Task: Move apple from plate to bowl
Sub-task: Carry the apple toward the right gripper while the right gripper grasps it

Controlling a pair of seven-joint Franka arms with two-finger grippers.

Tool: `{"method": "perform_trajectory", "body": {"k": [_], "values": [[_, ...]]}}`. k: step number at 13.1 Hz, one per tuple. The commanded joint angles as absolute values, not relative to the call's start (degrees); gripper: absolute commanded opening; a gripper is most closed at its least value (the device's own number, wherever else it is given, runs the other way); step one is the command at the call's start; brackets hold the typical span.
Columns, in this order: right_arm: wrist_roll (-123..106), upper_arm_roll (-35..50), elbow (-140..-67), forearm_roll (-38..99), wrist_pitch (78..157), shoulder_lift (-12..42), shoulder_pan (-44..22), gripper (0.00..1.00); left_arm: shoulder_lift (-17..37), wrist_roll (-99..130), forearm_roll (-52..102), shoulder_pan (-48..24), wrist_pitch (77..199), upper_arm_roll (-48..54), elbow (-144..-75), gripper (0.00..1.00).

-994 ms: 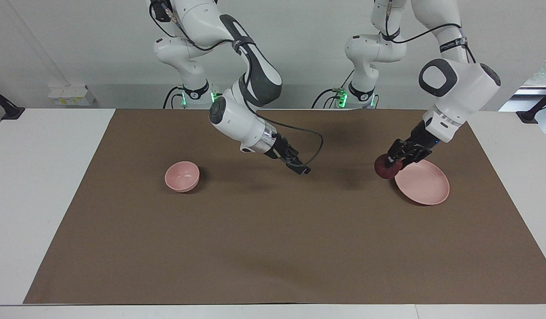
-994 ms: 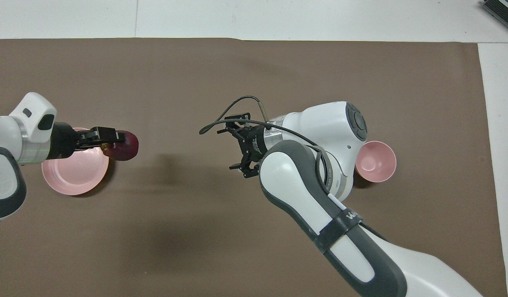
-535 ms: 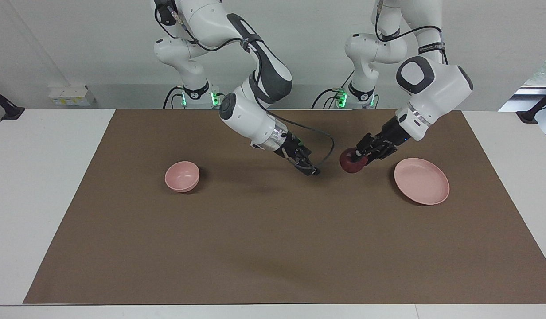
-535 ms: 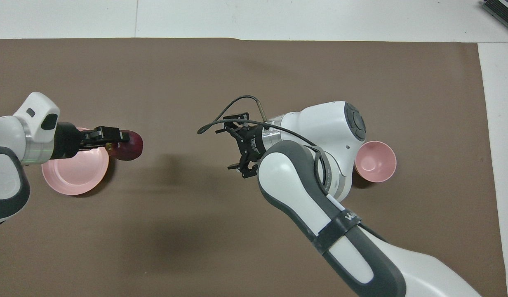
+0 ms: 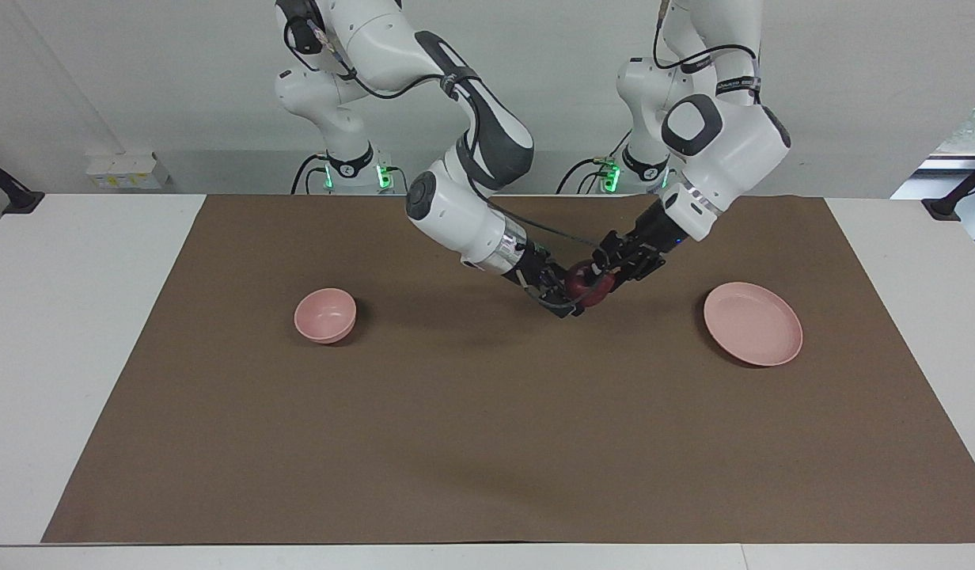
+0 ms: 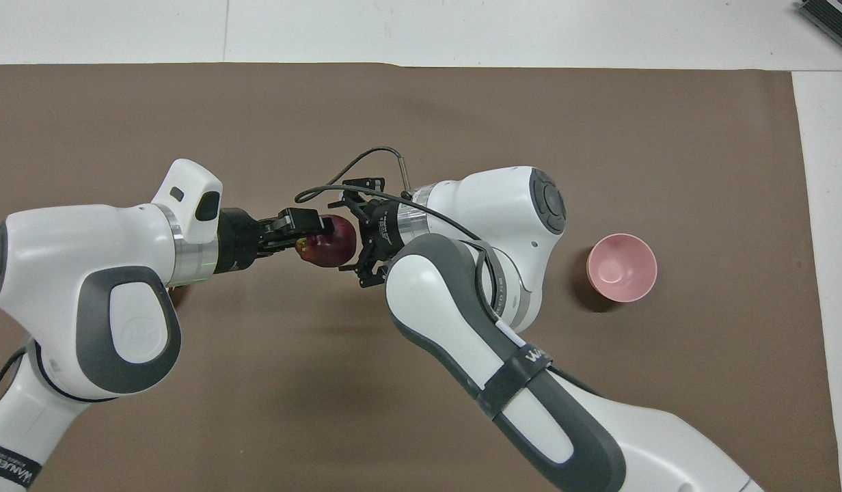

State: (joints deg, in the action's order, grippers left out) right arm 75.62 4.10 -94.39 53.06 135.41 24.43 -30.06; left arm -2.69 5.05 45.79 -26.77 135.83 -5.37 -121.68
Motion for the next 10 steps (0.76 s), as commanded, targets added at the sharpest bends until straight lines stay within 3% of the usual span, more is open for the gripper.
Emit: {"method": "perform_trajectory", "body": {"k": [1,2,3,4,5,6,7,8,9,10], "values": [[76.38,4.22,-93.16,53.26,135.62,25.22,-30.06,1.00,-3.96,6.77,46.93,-29.00,137.02,-6.24,-122.78,0.00],[75.94,4.22,-93.16,53.17,135.62,25.22,-30.06,0.77,-3.96,6.77,46.93,-28.92,137.02,-6.24,-122.70,0.00],[75.76,4.22,-93.16,53.17,135.53,25.22,-29.97,0.46,-3.96,6.68,46.85,-28.92,136.67,-6.24,-122.61,0.05],[75.59,4.13,-93.16,53.09,135.44,25.22,-29.97,0.22,-3.78,6.68,46.76,-28.92,136.41,-6.24,-122.35,0.24],[74.98,4.13,-93.16,53.17,135.44,25.14,-29.88,0.11,-3.69,6.85,46.76,-28.92,136.15,-6.24,-122.26,0.41],[74.45,4.22,-93.25,53.17,135.44,25.14,-29.88,0.09,-3.43,6.59,46.58,-28.92,136.14,-6.33,-121.73,0.67],[74.44,4.22,-93.25,53.17,135.44,25.22,-29.88,0.09,-3.34,6.50,46.15,-28.74,135.79,-6.33,-121.03,0.78],[74.44,4.13,-93.25,53.17,135.44,25.14,-29.88,0.09,-3.34,6.50,46.06,-28.48,135.27,-6.33,-120.76,0.80],[74.36,4.22,-93.16,53.00,135.44,25.14,-29.88,0.09,-3.25,6.33,45.71,-28.48,134.83,-6.50,-120.67,0.96],[73.57,4.13,-93.25,53.00,135.35,25.14,-29.80,0.09,-3.25,6.24,45.53,-28.48,134.82,-6.50,-120.76,1.00]]}}
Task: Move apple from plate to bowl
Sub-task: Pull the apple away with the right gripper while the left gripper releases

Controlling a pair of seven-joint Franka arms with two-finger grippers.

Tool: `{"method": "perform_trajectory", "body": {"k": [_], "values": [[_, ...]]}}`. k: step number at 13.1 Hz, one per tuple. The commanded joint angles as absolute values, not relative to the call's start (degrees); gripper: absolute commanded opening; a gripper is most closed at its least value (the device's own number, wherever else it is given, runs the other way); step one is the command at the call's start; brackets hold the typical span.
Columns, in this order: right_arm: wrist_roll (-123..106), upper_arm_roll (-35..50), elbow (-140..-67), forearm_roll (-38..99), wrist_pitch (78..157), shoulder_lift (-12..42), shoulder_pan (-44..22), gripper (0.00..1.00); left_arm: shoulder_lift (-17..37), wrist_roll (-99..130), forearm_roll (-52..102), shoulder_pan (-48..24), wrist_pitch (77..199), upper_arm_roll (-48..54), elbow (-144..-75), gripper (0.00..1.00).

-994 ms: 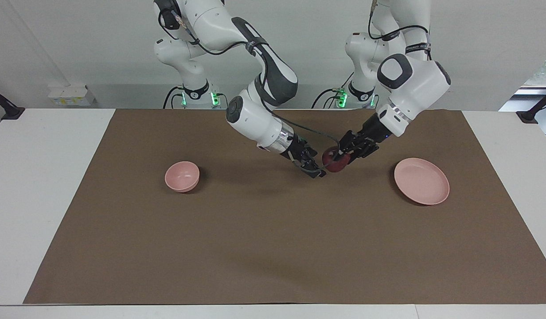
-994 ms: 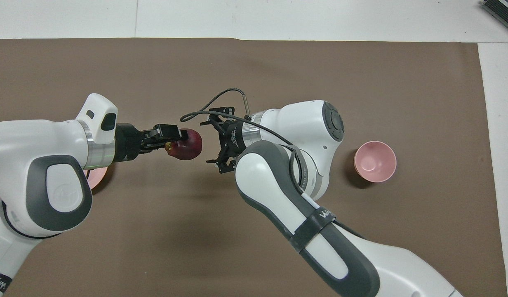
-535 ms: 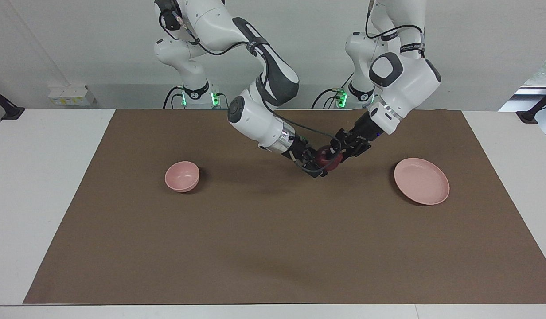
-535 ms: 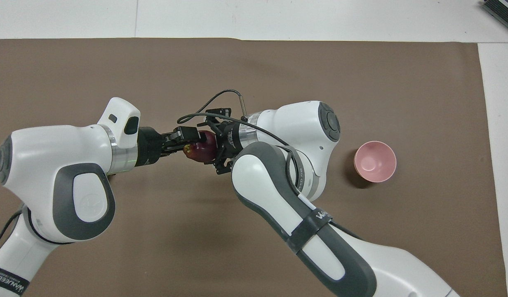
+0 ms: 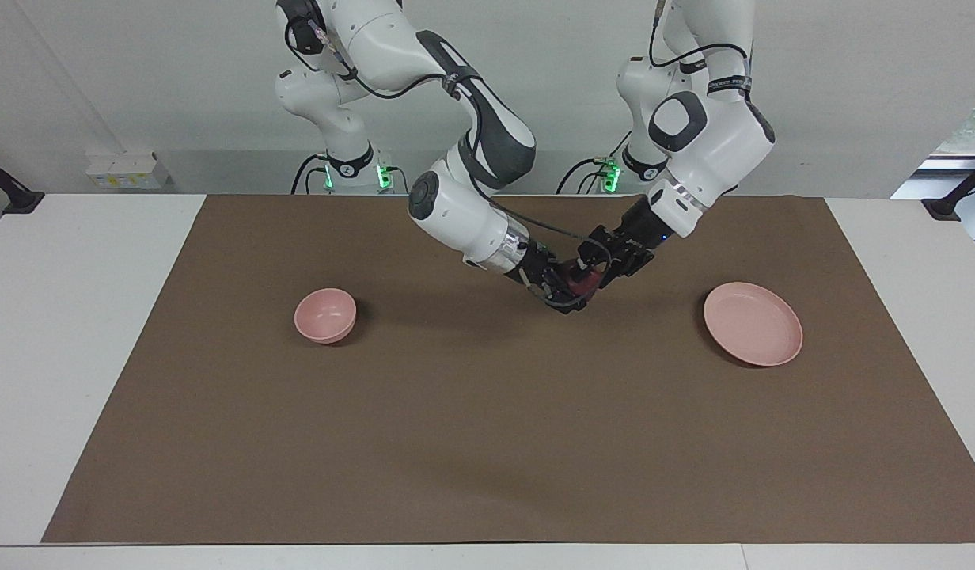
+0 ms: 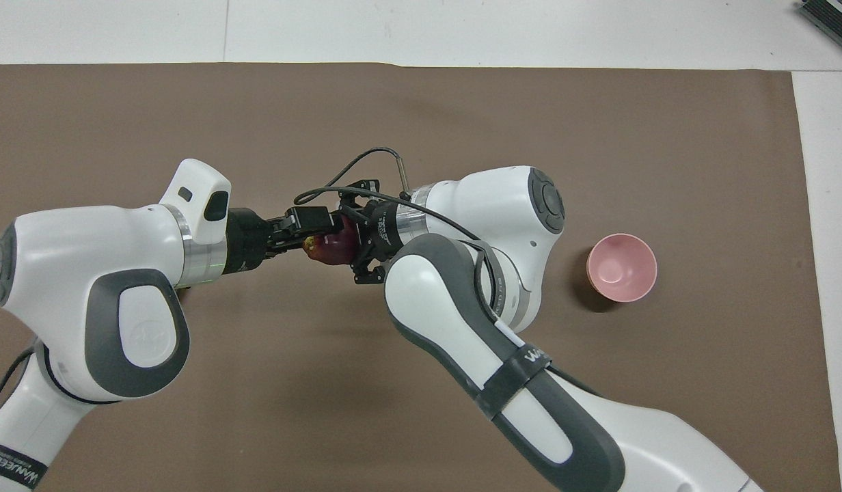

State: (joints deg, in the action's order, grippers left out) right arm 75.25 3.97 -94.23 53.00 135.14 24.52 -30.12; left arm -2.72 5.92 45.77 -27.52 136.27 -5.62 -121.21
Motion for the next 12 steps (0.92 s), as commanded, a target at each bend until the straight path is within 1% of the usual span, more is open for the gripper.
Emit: {"method": "perform_trajectory", "body": {"k": [1,3,6,8,9,12], "values": [[72.43,4.13,-93.25,52.91,135.26,25.14,-29.71,0.10,-3.25,5.89,45.44,-28.22,134.65,-6.50,-120.76,1.00],[71.63,3.78,-93.25,50.73,133.52,24.26,-29.27,0.09,-3.34,5.89,41.34,-27.69,133.95,-6.59,-120.94,1.00],[70.93,3.43,-92.99,42.13,129.21,21.02,-26.65,0.09,-3.60,5.80,32.73,-24.88,126.41,-6.86,-120.76,1.00],[70.66,3.43,-91.07,36.94,125.44,20.48,-25.49,0.05,-3.87,5.80,25.00,-23.48,123.50,-6.94,-120.76,1.00],[69.79,3.43,-89.92,34.04,124.03,20.39,-25.31,0.01,-3.95,5.71,21.74,-22.68,121.57,-6.94,-120.67,1.00],[65.05,3.34,-89.21,29.63,121.82,19.16,-24.09,0.00,-4.04,3.27,13.64,-19.79,119.97,-6.94,-120.76,1.00]]}}
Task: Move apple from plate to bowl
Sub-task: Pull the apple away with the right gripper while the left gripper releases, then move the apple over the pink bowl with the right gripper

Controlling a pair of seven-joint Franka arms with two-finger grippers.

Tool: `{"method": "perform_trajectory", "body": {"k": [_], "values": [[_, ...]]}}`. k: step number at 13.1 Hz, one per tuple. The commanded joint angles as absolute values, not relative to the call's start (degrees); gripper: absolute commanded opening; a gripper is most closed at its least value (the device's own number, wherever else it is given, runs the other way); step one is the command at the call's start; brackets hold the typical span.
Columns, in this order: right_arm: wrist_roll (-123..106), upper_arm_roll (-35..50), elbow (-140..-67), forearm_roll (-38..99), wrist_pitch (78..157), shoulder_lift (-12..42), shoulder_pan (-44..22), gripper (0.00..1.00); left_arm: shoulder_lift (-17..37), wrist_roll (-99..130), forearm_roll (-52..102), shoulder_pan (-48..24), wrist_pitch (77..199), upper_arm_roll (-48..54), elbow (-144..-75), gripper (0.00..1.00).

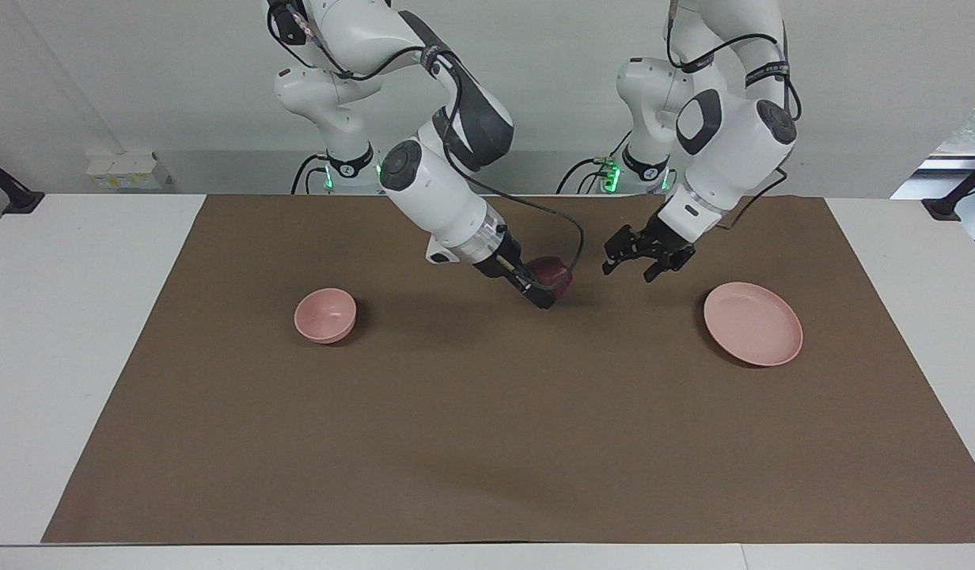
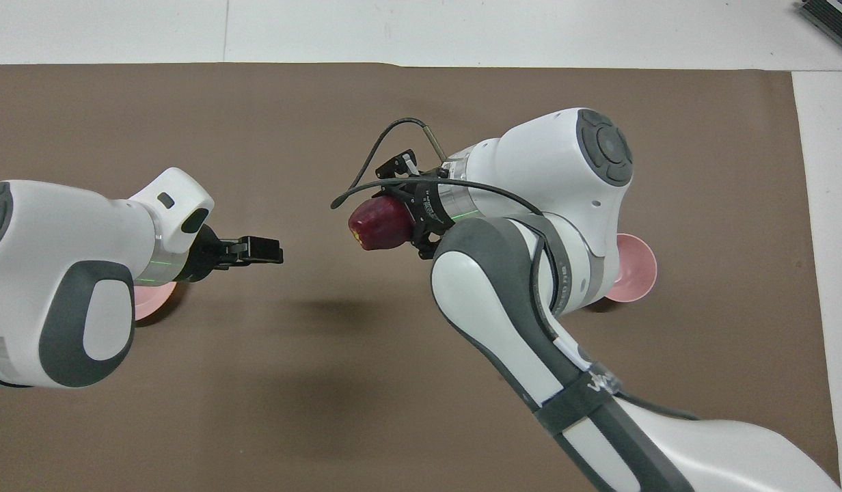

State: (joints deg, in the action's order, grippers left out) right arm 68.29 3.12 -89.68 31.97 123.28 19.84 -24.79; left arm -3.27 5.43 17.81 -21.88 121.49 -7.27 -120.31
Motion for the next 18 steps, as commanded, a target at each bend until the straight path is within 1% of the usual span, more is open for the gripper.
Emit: {"method": "perform_trajectory", "body": {"k": [1,3,5,6,8,13,15,17,18], "values": [[63.47,3.34,-89.30,28.49,121.21,18.90,-23.91,0.00,-4.04,-0.66,12.75,-18.38,119.62,-6.94,-120.76,1.00],[59.79,3.43,-89.30,22.19,119.89,18.20,-23.91,0.00,-3.35,-9.45,9.43,-14.96,119.53,-6.94,-119.63,1.00],[54.87,3.34,-89.30,18.56,119.01,17.58,-23.38,0.00,-1.94,-12.74,1.27,-12.67,119.01,-6.94,-115.25,1.00],[51.71,3.25,-89.30,17.07,118.22,17.32,-23.20,0.00,-1.32,-13.18,0.36,-11.00,117.35,-6.94,-112.01,1.00],[45.38,3.34,-89.30,11.19,116.64,16.88,-22.24,0.00,0.26,-15.02,0.09,-9.06,109.73,-6.94,-104.10,1.00],[28.77,3.34,-89.73,2.39,114.00,16.00,-18.29,0.00,0.18,-16.52,-0.09,-4.84,95.13,-7.03,-89.58,1.00],[24.02,3.34,-89.91,0.97,112.42,15.91,-16.01,0.00,-0.09,-16.44,0.00,-4.05,90.73,-7.29,-86.32,1.00],[18.05,3.25,-91.05,0.71,110.75,15.39,-13.55,0.00,1.05,-16.44,0.09,-3.43,86.68,-7.29,-82.19,1.00],[15.84,3.25,-91.84,-0.08,110.57,15.12,-12.32,0.00,0.71,-16.44,0.09,-3.43,87.62,-7.21,-82.35,1.00]]}}
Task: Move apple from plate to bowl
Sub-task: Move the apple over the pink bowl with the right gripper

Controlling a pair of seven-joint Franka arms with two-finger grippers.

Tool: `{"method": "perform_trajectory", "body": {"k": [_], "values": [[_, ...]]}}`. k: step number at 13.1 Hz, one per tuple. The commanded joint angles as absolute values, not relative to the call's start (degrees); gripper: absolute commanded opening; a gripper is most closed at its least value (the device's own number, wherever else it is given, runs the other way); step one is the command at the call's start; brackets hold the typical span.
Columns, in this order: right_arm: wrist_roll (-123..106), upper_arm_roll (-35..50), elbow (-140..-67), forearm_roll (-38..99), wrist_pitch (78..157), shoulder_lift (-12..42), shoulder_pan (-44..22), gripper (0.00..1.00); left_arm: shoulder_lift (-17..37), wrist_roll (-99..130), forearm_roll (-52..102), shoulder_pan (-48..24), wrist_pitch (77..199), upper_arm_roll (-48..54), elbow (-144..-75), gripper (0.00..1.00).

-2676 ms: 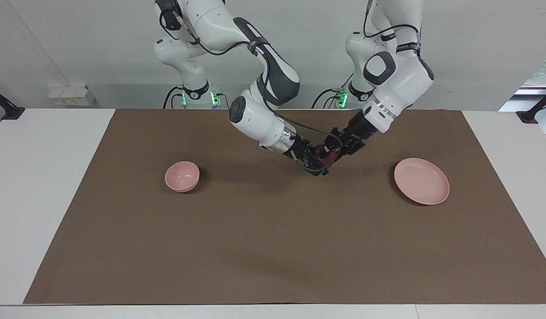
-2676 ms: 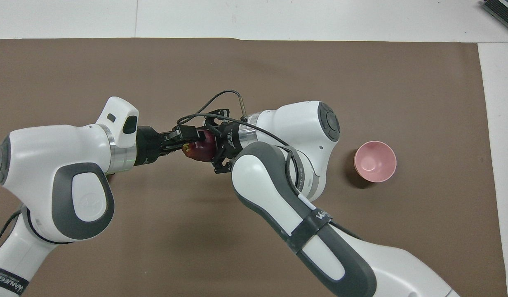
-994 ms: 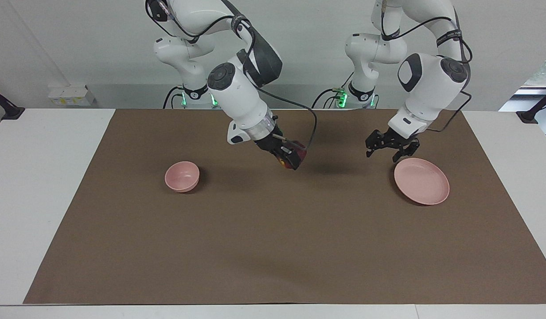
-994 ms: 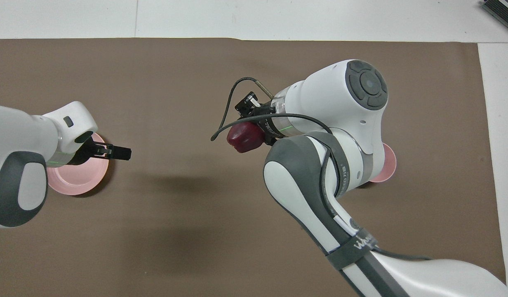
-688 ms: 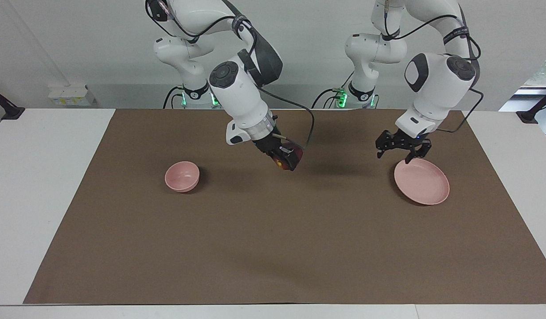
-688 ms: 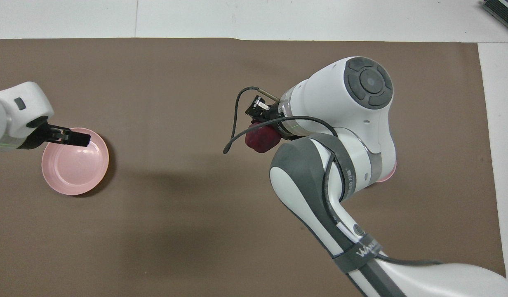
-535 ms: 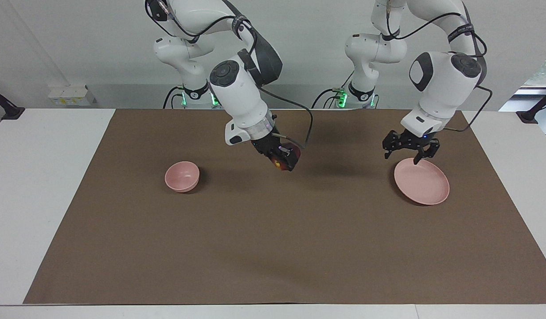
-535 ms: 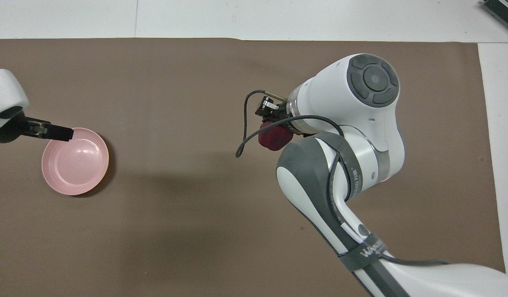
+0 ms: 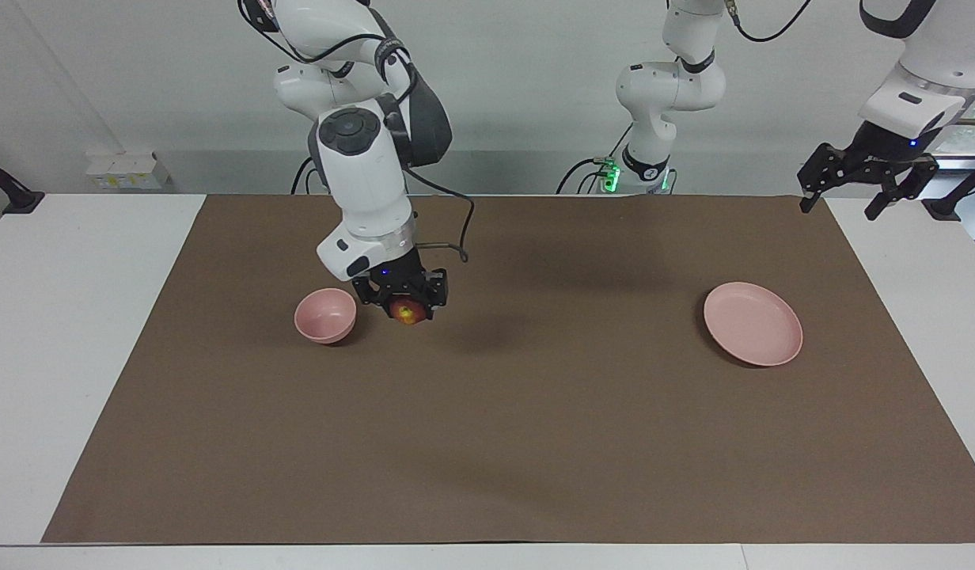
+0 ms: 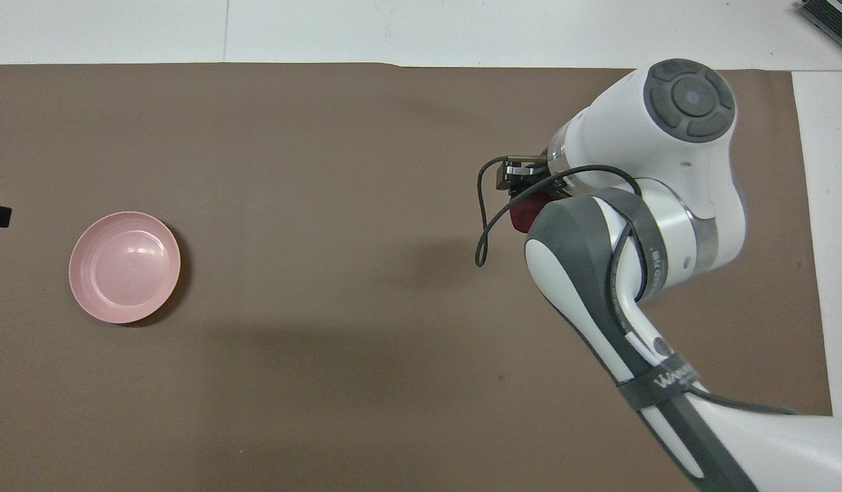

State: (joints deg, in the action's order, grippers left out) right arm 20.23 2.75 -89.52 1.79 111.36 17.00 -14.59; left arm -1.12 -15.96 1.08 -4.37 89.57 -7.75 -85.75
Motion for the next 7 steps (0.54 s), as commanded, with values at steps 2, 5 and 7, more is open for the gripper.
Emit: {"method": "perform_trajectory", "body": {"k": [2,5,7], "values": [[11.01,3.34,-93.24,-0.53,109.87,13.89,-9.86,0.00,0.09,-16.17,0.44,-3.34,87.28,-7.12,-83.75,1.00],[4.77,3.34,-98.15,-0.62,108.38,8.98,-6.08,0.00,0.00,-15.82,0.18,-3.43,86.22,-7.03,-83.67,1.00],[3.69,3.25,-103.51,-0.79,109.42,5.29,-4.67,0.00,-0.09,-15.82,0.18,-3.52,85.17,-7.03,-83.67,1.00]]}}
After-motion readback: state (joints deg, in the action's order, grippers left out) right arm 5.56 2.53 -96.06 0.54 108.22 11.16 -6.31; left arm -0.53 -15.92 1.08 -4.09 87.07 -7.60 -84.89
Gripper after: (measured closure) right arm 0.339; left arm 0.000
